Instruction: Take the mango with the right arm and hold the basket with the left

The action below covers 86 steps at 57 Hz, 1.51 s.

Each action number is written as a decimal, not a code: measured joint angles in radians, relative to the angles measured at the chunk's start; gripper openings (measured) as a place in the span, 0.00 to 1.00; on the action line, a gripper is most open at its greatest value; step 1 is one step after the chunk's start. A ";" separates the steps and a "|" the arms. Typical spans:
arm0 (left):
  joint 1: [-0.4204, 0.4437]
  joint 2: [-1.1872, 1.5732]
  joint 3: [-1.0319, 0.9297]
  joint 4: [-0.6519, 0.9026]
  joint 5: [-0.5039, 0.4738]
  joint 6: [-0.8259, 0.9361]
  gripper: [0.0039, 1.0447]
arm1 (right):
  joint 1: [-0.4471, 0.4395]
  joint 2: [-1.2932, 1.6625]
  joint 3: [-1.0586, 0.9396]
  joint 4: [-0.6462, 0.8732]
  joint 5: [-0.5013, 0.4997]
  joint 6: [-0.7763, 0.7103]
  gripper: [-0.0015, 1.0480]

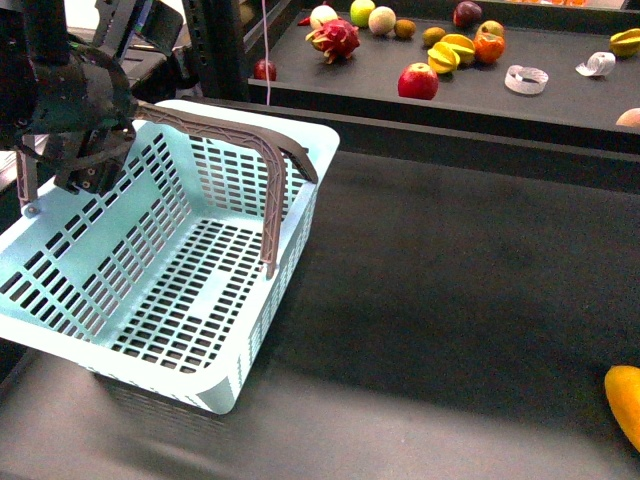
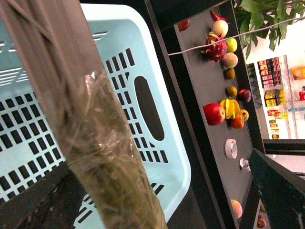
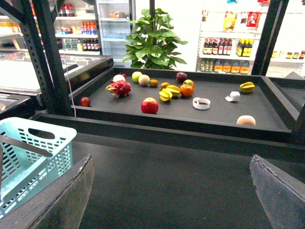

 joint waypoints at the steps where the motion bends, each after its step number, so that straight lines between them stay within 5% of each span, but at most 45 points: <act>1: 0.000 0.008 0.009 -0.002 0.001 -0.004 0.92 | 0.000 0.000 0.000 0.000 0.000 0.000 0.92; 10: 0.000 0.064 0.064 -0.024 0.008 -0.026 0.90 | 0.000 0.000 0.000 0.000 0.000 0.000 0.92; 32: 0.000 0.075 0.063 -0.018 0.035 -0.043 0.18 | 0.000 0.000 0.000 0.000 0.000 0.000 0.92; 38: -0.001 0.065 0.057 -0.014 0.078 -0.076 0.07 | 0.000 0.000 0.000 0.000 0.000 0.000 0.92; 86: -0.176 -0.142 -0.151 0.176 0.418 0.435 0.05 | 0.000 0.000 0.000 0.000 0.000 0.000 0.92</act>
